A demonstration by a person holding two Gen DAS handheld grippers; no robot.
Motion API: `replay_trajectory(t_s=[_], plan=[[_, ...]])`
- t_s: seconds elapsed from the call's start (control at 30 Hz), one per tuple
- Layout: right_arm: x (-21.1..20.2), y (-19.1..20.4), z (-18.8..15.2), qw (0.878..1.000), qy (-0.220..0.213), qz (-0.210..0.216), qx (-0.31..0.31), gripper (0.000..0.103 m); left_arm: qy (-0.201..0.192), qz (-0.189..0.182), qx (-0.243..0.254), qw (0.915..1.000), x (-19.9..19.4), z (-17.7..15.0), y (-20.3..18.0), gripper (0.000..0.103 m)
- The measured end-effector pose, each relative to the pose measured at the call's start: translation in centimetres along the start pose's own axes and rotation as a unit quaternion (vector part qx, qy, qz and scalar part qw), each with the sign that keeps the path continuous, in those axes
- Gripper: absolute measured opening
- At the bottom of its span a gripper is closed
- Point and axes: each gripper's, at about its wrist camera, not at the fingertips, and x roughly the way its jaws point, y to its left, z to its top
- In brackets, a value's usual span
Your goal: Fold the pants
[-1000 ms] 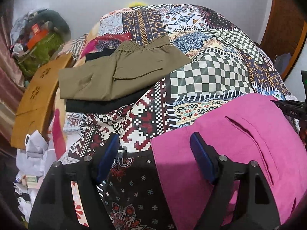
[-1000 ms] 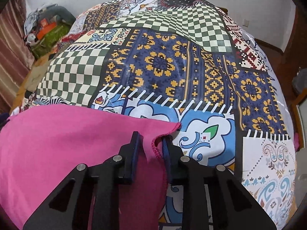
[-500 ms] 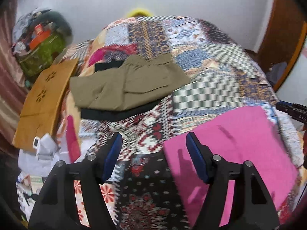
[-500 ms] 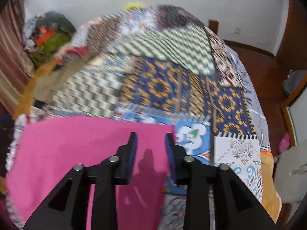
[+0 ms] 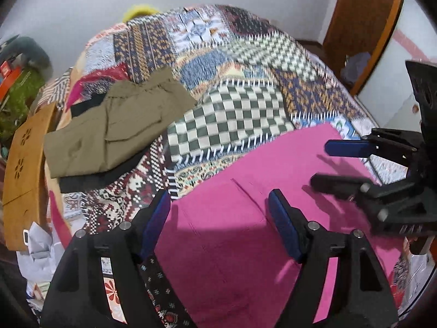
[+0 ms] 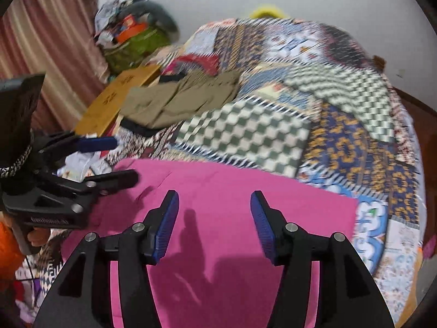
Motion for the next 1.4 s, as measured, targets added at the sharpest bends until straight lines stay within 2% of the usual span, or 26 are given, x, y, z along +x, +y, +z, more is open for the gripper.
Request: replay_trajectory(t_s=[0.13, 0.2, 0.33, 0.53, 0.77, 1.07, 1.33, 1.4], plan=[[3.1, 0.9, -1.1, 0.998, 0.046, -0.006, -0.036, 0.051, 0.030, -0.008, 0.002, 0.9995, 2.5, -1.1, 0.4, 0.086], [3.5, 0.9, -1.9, 0.998, 0.041, -0.009, -0.044, 0.054, 0.024, -0.015, -0.006, 0.9996, 2.6, -1.4, 0.9, 0.090], [3.0, 0.0, -2.6, 0.998, 0.046, 0.003, -0.032, 0.055, 0.019, -0.009, 0.002, 0.9998, 2.0, -1.9, 0.7, 0.090], [1.3, 0.0, -4.7, 0.998, 0.046, -0.015, -0.035, 0.058, 0.005, 0.018, 0.033, 0.9993, 0.3, -3.8, -0.5, 0.090], [-0.8, -0.5, -7.4, 0.999, 0.040, -0.026, -0.008, 0.059, 0.009, 0.013, 0.009, 0.9998, -1.1, -5.8, 0.1, 0.090], [-3.5, -1.0, -10.7, 0.998, 0.023, -0.042, 0.029, 0.060, -0.003, 0.032, -0.007, 0.9995, -3.2, -8.4, -0.1, 0.090], [-5.3, -1.8, -12.7, 0.996, 0.012, -0.048, 0.069, 0.060, -0.006, 0.033, -0.027, 0.9991, -4.9, -10.8, 0.8, 0.092], [-5.8, -1.9, -13.2, 0.996, 0.010, -0.053, 0.073, 0.061, -0.005, 0.050, -0.026, 0.9984, -5.4, -11.3, 1.0, 0.092]])
